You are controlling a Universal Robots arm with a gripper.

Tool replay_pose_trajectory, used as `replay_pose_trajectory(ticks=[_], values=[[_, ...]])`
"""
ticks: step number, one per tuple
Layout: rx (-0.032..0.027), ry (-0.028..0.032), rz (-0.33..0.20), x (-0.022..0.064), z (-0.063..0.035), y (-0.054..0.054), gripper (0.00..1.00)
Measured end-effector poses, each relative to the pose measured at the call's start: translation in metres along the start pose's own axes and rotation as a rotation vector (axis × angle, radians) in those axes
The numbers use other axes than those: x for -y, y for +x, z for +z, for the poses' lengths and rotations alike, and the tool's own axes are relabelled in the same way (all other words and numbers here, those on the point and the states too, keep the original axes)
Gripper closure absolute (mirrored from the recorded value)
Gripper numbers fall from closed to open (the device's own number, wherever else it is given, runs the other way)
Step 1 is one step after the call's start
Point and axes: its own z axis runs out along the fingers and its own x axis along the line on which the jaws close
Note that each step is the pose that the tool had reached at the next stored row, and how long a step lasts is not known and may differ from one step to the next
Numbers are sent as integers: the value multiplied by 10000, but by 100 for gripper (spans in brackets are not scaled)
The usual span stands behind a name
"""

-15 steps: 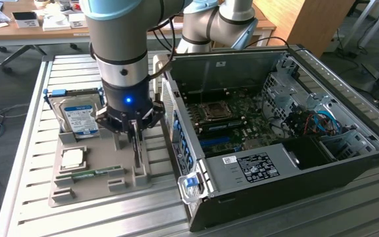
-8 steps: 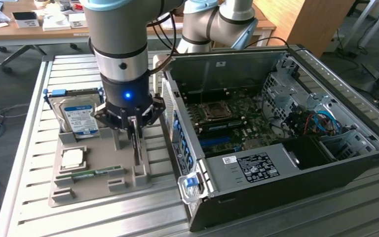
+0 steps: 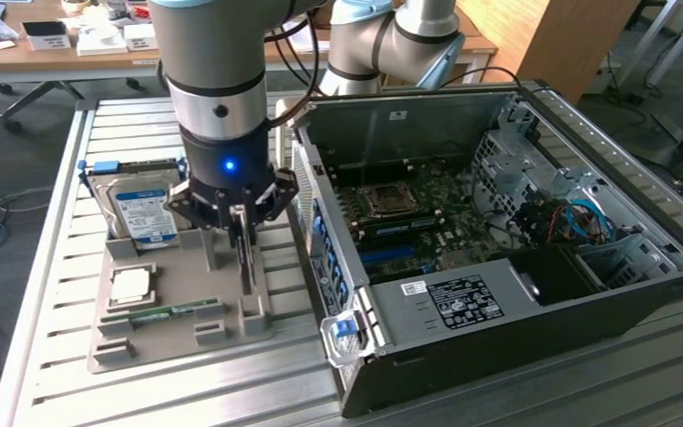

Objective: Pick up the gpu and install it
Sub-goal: 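Pick up the gpu and move the gpu toward the slot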

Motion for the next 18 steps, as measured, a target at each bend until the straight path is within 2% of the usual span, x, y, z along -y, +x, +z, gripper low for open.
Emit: replay_pose_trajectory(ticks=[18], values=[[0,-3,0,-5,-121,-3,73]])
